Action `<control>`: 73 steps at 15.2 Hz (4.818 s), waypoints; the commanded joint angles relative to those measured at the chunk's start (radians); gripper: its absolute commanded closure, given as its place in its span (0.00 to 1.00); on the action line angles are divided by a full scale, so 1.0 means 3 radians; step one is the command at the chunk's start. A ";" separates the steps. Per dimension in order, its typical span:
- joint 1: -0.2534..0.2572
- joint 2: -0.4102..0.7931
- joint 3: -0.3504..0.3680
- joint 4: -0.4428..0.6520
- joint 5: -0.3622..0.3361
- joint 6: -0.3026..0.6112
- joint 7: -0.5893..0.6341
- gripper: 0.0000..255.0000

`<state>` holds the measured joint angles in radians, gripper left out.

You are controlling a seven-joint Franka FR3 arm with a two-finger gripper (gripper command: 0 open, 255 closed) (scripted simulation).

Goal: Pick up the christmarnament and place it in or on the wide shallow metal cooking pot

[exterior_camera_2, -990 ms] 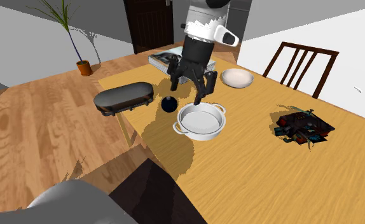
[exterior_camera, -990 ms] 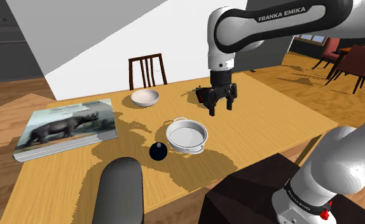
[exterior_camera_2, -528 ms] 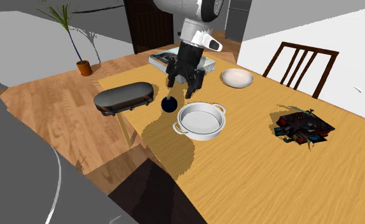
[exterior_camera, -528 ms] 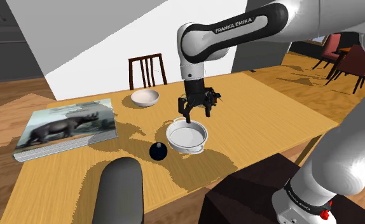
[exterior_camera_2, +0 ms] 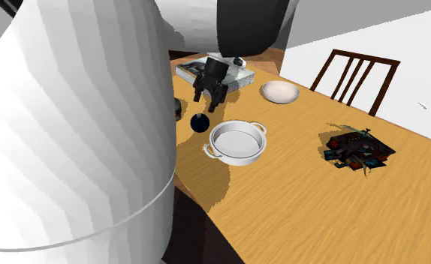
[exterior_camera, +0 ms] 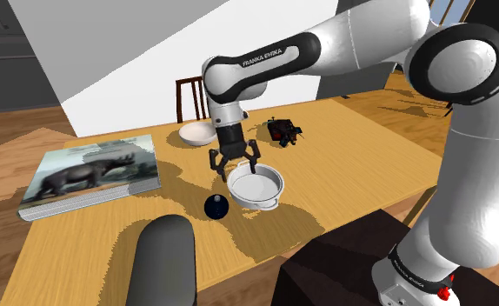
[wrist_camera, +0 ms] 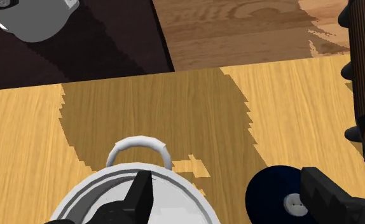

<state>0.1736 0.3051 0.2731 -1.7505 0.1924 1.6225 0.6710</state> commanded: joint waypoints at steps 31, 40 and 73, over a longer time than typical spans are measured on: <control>0.0331 0.1387 -0.0022 0.1161 -0.0003 -0.0049 0.0616 1.00; 0.0309 0.1243 -0.0005 0.1242 0.0020 -0.0268 0.0663 1.00; -0.0430 0.0392 -0.0272 0.0758 -0.0152 -0.0855 -0.0162 1.00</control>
<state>0.0459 0.4239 0.1925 -1.5114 0.1478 1.3559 0.6268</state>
